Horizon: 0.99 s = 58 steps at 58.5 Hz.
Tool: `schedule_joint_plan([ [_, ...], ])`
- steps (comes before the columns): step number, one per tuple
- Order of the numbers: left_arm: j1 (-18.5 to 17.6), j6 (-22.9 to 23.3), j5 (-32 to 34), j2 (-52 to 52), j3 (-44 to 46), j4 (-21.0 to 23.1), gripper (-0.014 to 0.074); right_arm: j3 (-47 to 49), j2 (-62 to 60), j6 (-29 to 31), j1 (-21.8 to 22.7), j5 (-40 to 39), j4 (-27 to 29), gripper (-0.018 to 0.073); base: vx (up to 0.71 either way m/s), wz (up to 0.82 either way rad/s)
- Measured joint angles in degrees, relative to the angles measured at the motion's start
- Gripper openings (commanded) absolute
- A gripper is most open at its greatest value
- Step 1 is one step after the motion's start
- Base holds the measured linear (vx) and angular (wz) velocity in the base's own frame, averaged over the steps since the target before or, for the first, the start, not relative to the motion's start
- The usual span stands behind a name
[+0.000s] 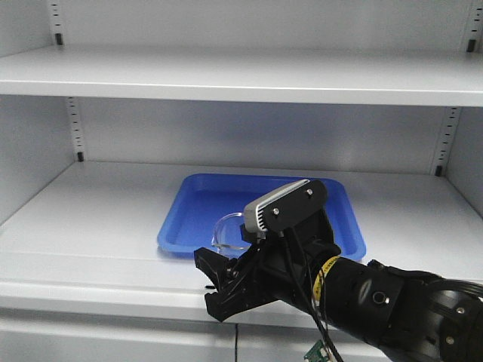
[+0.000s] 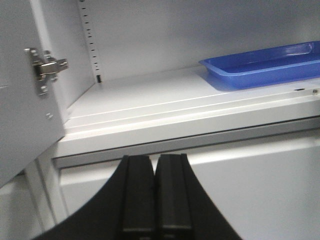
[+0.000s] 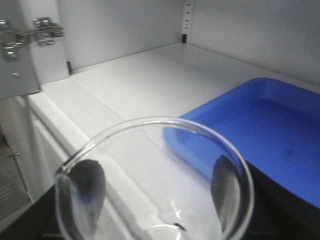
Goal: Pick beaker and place in left cabinet
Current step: 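Extend the right gripper with the beaker over the blue tray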
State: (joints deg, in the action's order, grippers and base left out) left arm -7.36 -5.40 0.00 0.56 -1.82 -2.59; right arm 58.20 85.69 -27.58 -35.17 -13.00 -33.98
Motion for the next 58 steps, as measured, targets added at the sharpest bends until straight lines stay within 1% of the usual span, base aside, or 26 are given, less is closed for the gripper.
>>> schedule_joint_plan([
  [24, 0.00, 0.00, 0.00, 0.00, 0.00, 0.00, 0.0001, 0.00, 0.00, 0.00, 0.00, 0.00, 0.00, 0.0061, 0.13, -0.17],
  [51, 0.00, 0.00, 0.00, 0.00, 0.00, 0.00, 0.0001, 0.00, 0.00, 0.22, 0.00, -0.26, 0.00, 0.0061, 0.03, -0.06],
  [58, 0.00, 0.00, 0.00, 0.00, 0.00, 0.00, 0.0001, 2.07, 1.53, 0.43, 1.08, -1.72, 0.00, 0.0061, 0.00, 0.00],
])
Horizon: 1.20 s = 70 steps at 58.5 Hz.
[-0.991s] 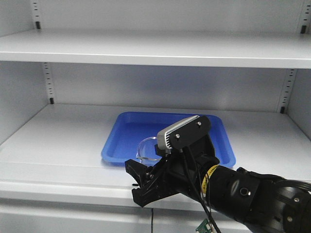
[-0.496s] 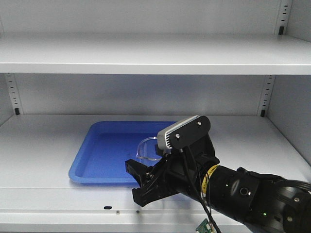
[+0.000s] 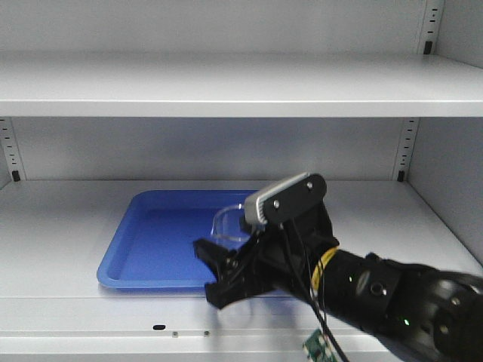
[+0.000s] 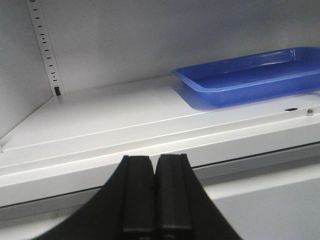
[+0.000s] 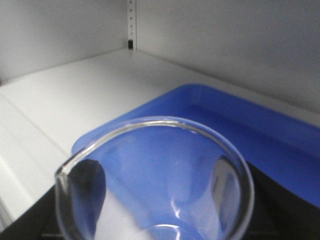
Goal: Pick beaker and place in left cabinet
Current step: 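Extend the right gripper with the beaker over the blue tray, then lower the beaker onto the blue tray and open the right gripper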
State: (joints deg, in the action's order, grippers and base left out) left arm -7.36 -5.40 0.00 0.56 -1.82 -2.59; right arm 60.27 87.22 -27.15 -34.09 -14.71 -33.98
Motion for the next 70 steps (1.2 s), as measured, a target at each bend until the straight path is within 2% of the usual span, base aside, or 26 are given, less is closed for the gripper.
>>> schedule_joint_plan([
  [8, 0.00, 0.00, 0.00, 0.00, 0.00, 0.00, 0.0001, 6.08, 5.19, 0.00, 2.08, -0.42, 0.01, 0.0061, 0.00, 0.00],
  [25, 0.00, 0.00, 0.00, 0.00, 0.00, 0.00, 0.0001, 20.46, 20.78, 0.00, 2.41, 0.07, 0.23, 0.0064, 0.00, 0.00],
  [39, 0.00, 0.00, 0.00, 0.00, 0.00, 0.00, 0.0001, 23.67, 28.41, 0.00, 2.41, 1.13, 0.23, 0.0068, 0.00, 0.00],
  [50, 0.00, 0.00, 0.00, 0.00, 0.00, 0.00, 0.0001, 24.18, 29.43, -0.30, 2.41, 0.90, 0.62, 0.0100, 0.00, 0.00],
  [57, 0.00, 0.00, 0.00, 0.00, 0.00, 0.00, 0.0001, 24.25, 29.43, -0.36, 2.41, 1.35, 0.73, 0.0168, 0.00, 0.00],
  [60, 0.00, 0.00, 0.00, 0.00, 0.00, 0.00, 0.0001, 24.25, 29.43, -0.41, 2.41, 1.37, 0.79, 0.0224, 0.00, 0.00],
  [70, 0.00, 0.00, 0.00, 0.00, 0.00, 0.00, 0.0001, 24.25, 29.43, -0.41, 2.41, 1.37, 0.99, 0.0477, 0.00, 0.00],
])
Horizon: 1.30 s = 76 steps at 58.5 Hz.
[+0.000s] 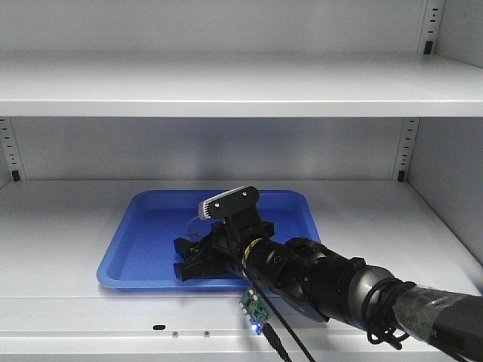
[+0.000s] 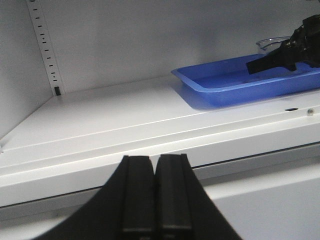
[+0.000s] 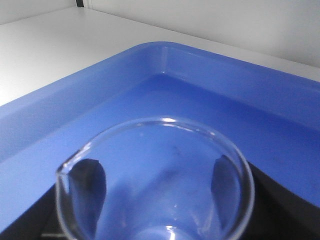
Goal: Pick beaker and place in left cabinet
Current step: 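Lower the beaker onto the blue tray and open the right gripper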
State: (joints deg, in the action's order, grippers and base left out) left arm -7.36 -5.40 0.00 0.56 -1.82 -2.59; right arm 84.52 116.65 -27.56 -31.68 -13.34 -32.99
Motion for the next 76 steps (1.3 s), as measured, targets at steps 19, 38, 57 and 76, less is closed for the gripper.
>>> schedule_joint_plan([
  [19, 0.00, 0.00, 0.00, 0.00, 0.00, 0.00, 0.0001, 0.00, 0.21, 0.00, 0.00, -0.59, -0.10, 0.0724, 0.00, 0.00],
  [38, 0.00, 0.00, 0.00, 0.00, 0.00, 0.00, 0.0001, -0.05, -3.92, 0.00, 0.00, -1.28, -0.12, 0.0649, 0.00, 0.00],
  [57, 0.00, 0.00, 0.00, 0.00, 0.00, 0.00, 0.0001, -0.43, -9.04, -1.68, 0.00, 0.70, -0.16, 0.0479, 0.00, 0.00],
  [76, 0.00, 0.00, 0.00, 0.00, 0.00, 0.00, 0.0001, -8.98, -20.69, -2.25, 0.00, 1.72, -0.16, 0.0169, 0.00, 0.00],
])
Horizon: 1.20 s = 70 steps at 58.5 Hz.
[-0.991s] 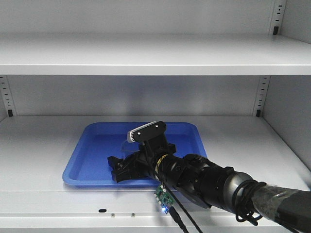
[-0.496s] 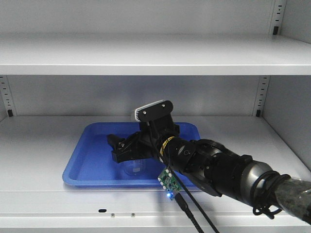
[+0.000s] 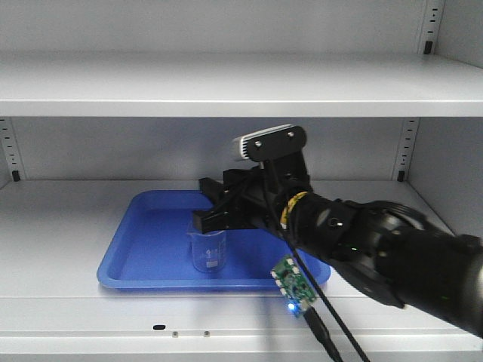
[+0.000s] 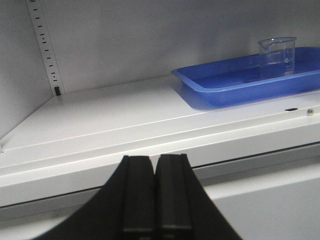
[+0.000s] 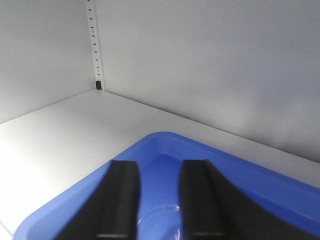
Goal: Pick beaker and place in left cabinet
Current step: 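Lower the beaker onto the blue tray and open the right gripper, then withdraw the open right gripper away from the beaker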
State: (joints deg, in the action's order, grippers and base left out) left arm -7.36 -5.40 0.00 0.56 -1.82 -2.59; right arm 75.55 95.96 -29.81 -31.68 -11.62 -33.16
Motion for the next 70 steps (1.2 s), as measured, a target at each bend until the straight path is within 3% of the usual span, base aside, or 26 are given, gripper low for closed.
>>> schedule_joint_plan([
  [21, 0.00, 0.00, 0.00, 0.00, 0.00, 0.00, 0.0001, -11.81, -11.47, -0.14, 0.00, 3.00, -0.12, -0.0011, 0.00, 0.00],
  [62, 0.00, 0.00, 0.00, 0.00, 0.00, 0.00, 0.0001, -12.70, -11.18, -0.13, 0.00, 6.03, 0.08, -0.0009, 0.00, 0.00],
  [70, 0.00, 0.00, 0.00, 0.00, 0.00, 0.00, 0.0001, -12.70, -13.91, -0.13, 0.00, 13.77, 5.95, -0.0008, 0.00, 0.00],
])
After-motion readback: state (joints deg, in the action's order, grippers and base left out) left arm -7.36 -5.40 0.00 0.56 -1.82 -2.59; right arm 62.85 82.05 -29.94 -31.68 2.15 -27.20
